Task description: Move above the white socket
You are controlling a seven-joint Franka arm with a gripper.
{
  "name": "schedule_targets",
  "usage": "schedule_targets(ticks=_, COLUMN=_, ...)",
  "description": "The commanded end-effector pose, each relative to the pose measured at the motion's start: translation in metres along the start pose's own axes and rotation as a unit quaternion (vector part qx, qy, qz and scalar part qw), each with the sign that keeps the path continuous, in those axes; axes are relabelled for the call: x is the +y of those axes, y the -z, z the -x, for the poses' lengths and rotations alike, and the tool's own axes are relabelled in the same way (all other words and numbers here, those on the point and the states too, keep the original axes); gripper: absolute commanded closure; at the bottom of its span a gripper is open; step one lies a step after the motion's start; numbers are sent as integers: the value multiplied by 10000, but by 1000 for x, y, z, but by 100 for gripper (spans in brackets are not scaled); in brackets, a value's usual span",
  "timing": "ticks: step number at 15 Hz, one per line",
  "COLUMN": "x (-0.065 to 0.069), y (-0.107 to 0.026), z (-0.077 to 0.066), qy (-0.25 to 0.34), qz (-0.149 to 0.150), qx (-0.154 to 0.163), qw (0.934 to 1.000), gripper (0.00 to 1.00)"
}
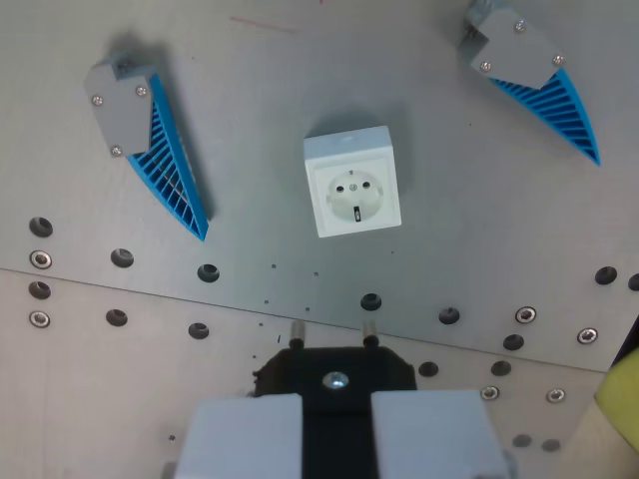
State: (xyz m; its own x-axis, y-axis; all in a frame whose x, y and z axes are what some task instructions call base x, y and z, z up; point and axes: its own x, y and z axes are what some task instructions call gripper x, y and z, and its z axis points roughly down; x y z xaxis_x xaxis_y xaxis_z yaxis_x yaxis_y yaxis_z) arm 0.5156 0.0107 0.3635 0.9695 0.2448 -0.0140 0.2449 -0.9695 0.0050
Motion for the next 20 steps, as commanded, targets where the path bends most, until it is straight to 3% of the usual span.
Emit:
schedule_targets(ticks=1, x=2, y=-9, z=4, qy=149, qz=45, qx=234, qw=9996, gripper=100)
schedule_targets(ticks=9, x=6, y=-42, z=13, qy=312, qz=84, qx=407, qw=9987, gripper=100)
schedule_targets(ticks=20, x=12, y=-98, z=28, qy=545, qz=83, qx=277, qw=9981, gripper=100)
